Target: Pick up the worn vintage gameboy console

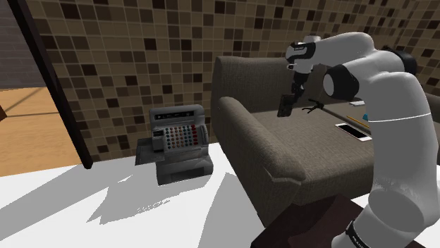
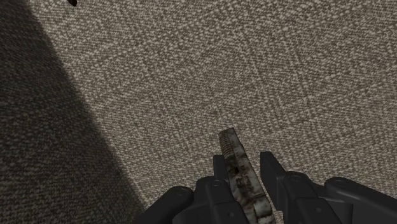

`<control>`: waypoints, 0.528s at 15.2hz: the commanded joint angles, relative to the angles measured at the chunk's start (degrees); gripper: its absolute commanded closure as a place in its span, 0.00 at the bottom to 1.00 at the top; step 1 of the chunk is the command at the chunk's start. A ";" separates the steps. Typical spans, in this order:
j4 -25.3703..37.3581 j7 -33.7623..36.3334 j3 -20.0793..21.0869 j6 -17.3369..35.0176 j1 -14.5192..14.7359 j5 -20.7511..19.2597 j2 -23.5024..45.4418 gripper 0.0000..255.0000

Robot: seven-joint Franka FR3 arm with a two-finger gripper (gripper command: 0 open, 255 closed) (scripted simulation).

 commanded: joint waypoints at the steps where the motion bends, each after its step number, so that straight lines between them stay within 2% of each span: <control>1: 1.30 0.19 -0.13 -1.53 -0.19 -0.19 -0.32 1.00; 8: 7.76 0.84 -0.13 -7.22 -1.74 -0.17 0.14 1.00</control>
